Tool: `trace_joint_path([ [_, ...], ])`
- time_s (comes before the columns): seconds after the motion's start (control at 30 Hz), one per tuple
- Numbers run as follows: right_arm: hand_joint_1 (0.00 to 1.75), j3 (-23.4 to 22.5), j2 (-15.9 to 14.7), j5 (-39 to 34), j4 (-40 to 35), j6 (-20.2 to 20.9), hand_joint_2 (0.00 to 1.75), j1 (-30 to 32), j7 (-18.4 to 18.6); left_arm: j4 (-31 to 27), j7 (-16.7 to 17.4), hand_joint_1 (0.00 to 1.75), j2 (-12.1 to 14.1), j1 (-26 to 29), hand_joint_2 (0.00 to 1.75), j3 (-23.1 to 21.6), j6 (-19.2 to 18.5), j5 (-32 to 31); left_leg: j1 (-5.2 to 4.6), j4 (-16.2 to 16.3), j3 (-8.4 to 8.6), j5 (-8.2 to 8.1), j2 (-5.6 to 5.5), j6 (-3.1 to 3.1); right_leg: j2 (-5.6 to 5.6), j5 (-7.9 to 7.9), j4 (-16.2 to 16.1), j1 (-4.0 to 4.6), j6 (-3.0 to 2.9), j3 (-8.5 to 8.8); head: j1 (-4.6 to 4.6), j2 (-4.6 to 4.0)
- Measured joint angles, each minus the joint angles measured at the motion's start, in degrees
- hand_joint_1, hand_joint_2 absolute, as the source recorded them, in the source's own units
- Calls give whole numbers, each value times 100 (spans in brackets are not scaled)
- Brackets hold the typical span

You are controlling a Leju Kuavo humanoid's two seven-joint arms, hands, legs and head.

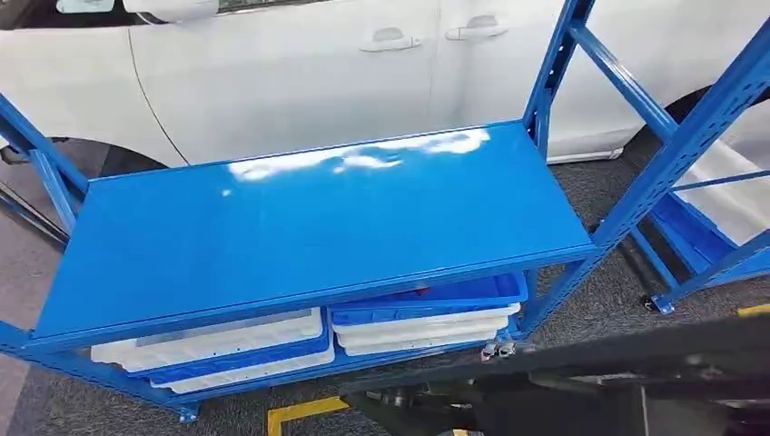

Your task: Take the parts from the cabinet and place them on the table.

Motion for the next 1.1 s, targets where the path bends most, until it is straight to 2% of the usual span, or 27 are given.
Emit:
trace_joint_path([
  [0.03, 175, -22, 0, -7, -31, 76, 175, 3, 0, 0, -2, 0, 4, -6, 0, 0, -4, -20, -30, -161, 58, -37, -2, 1, 2, 8, 19, 32, 30, -18, 0, 0],
  [0.07, 175, -39, 0, -9, -50, 131, 175, 3, 0, 0, -7, 0, 4, -7, 0, 0, -13, -46, -45, -167, 32, 5, 4, 3, 2, 29, 16, 7, 63, -35, 0, 0],
  [0.13, 175, -68, 0, -9, -90, 157, 175, 7, 0, 0, -9, 0, 4, 0, 0, 0, -20, -59, -69, -169, 11, 42, 2, 52, 0, 75, -14, -18, 133, -37, 0, 0],
  [0.17, 175, -83, 0, -11, -107, 183, 175, -1, 0, 0, -18, 0, 2, 4, 0, 0, -24, -70, -28, -254, 2, 122, 8, 92, 3, 93, -19, -6, 176, -46, 0, 0],
  [0.2, 175, -109, 0, -15, -107, 196, 175, -39, 0, 0, -35, 0, -13, -5, 0, -2, -59, -105, -8, -302, -2, 190, 45, 115, -9, -37, 64, -27, 193, -94, 0, 0],
  [0.23, 175, -127, 0, -11, -107, 190, 175, -117, 0, 0, -55, 0, -9, -11, 0, -7, -96, -136, -8, -310, -56, 228, 53, 156, -12, -305, 289, -29, 209, -190, 0, 0],
  [0.3, 175, -159, 11, -37, -77, 93, 175, -325, 0, 0, -55, 0, 4, -32, 0, -35, -183, -247, -18, -307, -176, 307, 76, 169, -13, -849, 1115, -65, 252, -485, 0, 0],
  [0.33, 175, -181, 11, -63, -54, 48, 175, -407, 0, 0, -48, 0, 15, -48, 0, -53, -219, -276, -21, -304, -233, 346, 82, 169, -14, -1005, 1460, -79, 274, -595, 0, 0],
  [0.37, 175, -219, 11, -92, -13, 6, 175, -505, 0, 0, -17, 0, 28, -70, 0, -66, -269, -310, -20, -295, -313, 406, 85, 158, -16, -1053, 1701, -100, 300, -624, 0, 0],
  [0.4, 175, -236, 11, -122, 22, -22, 175, -579, 0, 0, 22, 0, 33, -86, 0, -74, -311, -339, -13, -286, -377, 449, 85, 142, -18, -943, 1606, -117, 318, -509, 0, 0],
  [0.43, 175, -240, 11, -146, 51, -44, 175, -666, 0, 0, 72, 0, 39, -105, 0, -87, -324, -352, -6, -273, -447, 467, 81, 124, -21, -721, 1259, -139, 334, -269, 0, 0],
  [0.47, 175, -240, 11, -166, 75, -55, 175, -776, 0, 0, 109, 0, 42, -115, 0, -96, -321, -352, 5, -245, -516, 505, 80, 89, -33, -488, 714, -163, 354, 83, 0, 0],
  [0.5, 175, -240, 11, -186, 96, -62, 175, -870, 0, 0, 129, 0, 42, -126, 0, -98, -319, -352, 10, -200, -574, 531, 80, 56, -52, -392, 218, -184, 369, 419, 0, 0],
  [0.53, 175, -240, 11, -212, 116, -62, 175, -949, 0, 0, 131, 0, 57, -135, 0, -101, -319, -352, -5, -154, -630, 551, 77, 21, -55, -565, -91, -151, 340, 562, 0, 0],
  [0.57, 175, -238, 11, -234, 134, -62, 175, -954, 0, 0, 131, 0, 57, -142, 0, -105, -317, -352, -4, -150, -614, 575, 74, -15, -9, -459, 6, -104, 247, 496, 0, 0],
  [0.6, 175, -238, 11, -251, 136, -62, 175, -988, 0, 0, 129, 0, 61, -153, 0, -109, -319, -352, -4, -116, -621, 593, 72, -48, -20, -507, -43, -113, 209, 500, 0, 0],
  [0.67, 175, -234, 11, -256, 164, -59, 175, -1012, 0, 0, 131, 0, 63, -159, 0, -114, -317, -352, 21, -167, -627, 665, 70, -146, -10, -442, -39, -86, 106, 458, 0, 0],
  [0.7, 175, -234, 11, -258, 166, -59, 175, -1042, 0, 0, 131, 0, 74, -156, 0, -118, -317, -352, 47, -121, -666, 633, 60, -174, -24, -377, -61, -107, 44, 433, 0, 0],
  [0.73, 175, -234, 7, -258, 171, -59, 175, -1060, 0, 0, 131, 0, 77, -153, 0, -122, -317, -352, 49, 48, -739, 412, 51, -191, -24, -341, -62, -102, 11, 391, 0, 0],
  [0.8, 175, -229, 7, -275, 184, -53, 175, -1068, 0, 0, 149, 0, 76, -151, 0, -127, -273, -295, 58, 878, -1033, -164, 50, -229, -29, -277, -57, -77, -32, 320, 0, 0],
  [0.83, 175, -219, 7, -282, 201, -57, 175, -1071, 0, 0, 160, 0, 76, -153, 0, -125, -202, -258, 57, 1354, -1196, -365, 50, -240, -28, -250, -50, -55, -41, 277, 0, 0],
  [0.87, 175, -214, 7, -282, 219, -66, 175, -1071, 0, 0, 159, 0, 76, -151, 0, -118, -110, -240, 57, 1637, -1265, -429, 50, -235, -28, -229, -46, -34, -48, 244, 0, 0],
  [0.9, 175, -210, 7, -282, 238, -90, 175, -1075, 0, 0, 155, 0, 76, -148, 0, -111, -41, -243, 53, 1611, -1192, -364, 47, -212, -28, -213, -44, -12, -50, 224, -2, 0],
  [0.93, 175, -199, 7, -282, 254, -123, 175, -1086, 0, 0, 146, 0, 76, -148, 0, -109, -6, -260, 45, 1348, -996, -212, 45, -179, -25, -201, -43, 7, -51, 213, 0, 0],
  [1.0, 175, -160, 7, -265, 267, -208, 175, -1119, 0, 0, 68, 0, 85, -151, 0, -111, -43, -299, -14, 344, -369, 173, 29, -67, -21, -196, -42, 24, -47, 218, 0, 0],
  [1.03, 175, -138, 7, -258, 271, -250, 175, -1143, 0, 0, 15, 0, 105, -155, 0, -111, -88, -310, -58, -94, -136, 132, -3, 16, -29, -194, -42, 12, -42, 217, 0, 0],
  [1.1, 175, -81, 7, -249, 297, -326, 175, -1186, 0, 0, -46, 0, 118, -150, 0, -129, -105, -374, -101, -186, -77, 186, 8, 21, -32, -135, -50, -15, 48, 196, -2, 0],
])
